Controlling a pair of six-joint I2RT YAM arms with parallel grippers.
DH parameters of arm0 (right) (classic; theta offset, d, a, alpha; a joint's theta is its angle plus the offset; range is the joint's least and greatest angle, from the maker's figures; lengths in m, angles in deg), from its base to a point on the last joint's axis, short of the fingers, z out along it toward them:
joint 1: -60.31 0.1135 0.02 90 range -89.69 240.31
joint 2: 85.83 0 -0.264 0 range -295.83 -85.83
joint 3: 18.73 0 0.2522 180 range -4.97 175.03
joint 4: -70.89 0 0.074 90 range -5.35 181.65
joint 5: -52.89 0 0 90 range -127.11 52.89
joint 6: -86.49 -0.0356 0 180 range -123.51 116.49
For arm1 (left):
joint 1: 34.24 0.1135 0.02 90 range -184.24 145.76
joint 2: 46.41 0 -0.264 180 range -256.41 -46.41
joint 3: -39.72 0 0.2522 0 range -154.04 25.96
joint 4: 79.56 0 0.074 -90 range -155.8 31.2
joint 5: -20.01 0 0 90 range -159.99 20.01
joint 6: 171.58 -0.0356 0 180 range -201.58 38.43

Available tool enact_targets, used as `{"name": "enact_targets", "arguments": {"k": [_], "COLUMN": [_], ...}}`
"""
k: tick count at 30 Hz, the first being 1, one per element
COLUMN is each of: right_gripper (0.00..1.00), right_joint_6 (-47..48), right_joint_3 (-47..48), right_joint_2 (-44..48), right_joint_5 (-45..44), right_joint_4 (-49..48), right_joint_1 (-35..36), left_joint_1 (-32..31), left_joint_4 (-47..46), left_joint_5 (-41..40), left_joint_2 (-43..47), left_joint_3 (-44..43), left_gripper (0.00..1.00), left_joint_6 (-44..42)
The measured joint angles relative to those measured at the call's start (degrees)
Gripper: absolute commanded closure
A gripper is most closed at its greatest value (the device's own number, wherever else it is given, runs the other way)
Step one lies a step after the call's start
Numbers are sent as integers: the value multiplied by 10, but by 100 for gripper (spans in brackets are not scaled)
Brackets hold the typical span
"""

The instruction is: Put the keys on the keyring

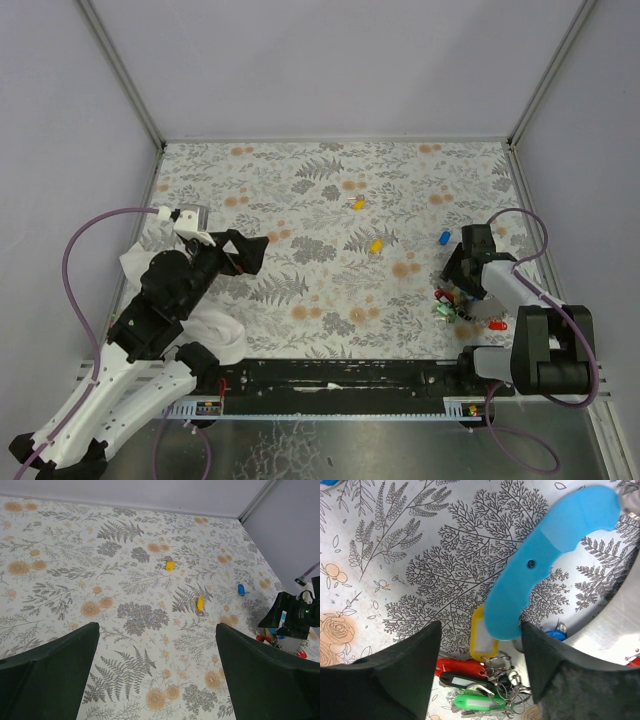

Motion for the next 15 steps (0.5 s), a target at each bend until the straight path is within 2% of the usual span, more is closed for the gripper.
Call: {"name": "enact_targets", "arguments": {"k": [2, 7, 10, 15], "right_gripper": [42, 52, 59, 61], "right_joint_6": [5, 6, -2, -39], "right_joint_3": [0, -4, -11, -15], "right_joint_2": [0, 6, 15, 18], "right_joint_5": [8, 50, 65, 85], "right_joint_4": [-2, -19, -19, -19], "right_joint_1": [-1, 18, 60, 164], "left_joint_1": [-1, -2, -2, -2], "left_joint_4": [0, 0, 0, 0], "left_joint_5": [0, 0, 0, 0], "left_joint_2": [0, 0, 0, 0], "left_joint_3": [0, 0, 0, 0], "left_gripper": [0, 0, 0, 0], "left_joint_6": [0, -2, -2, -2]}}
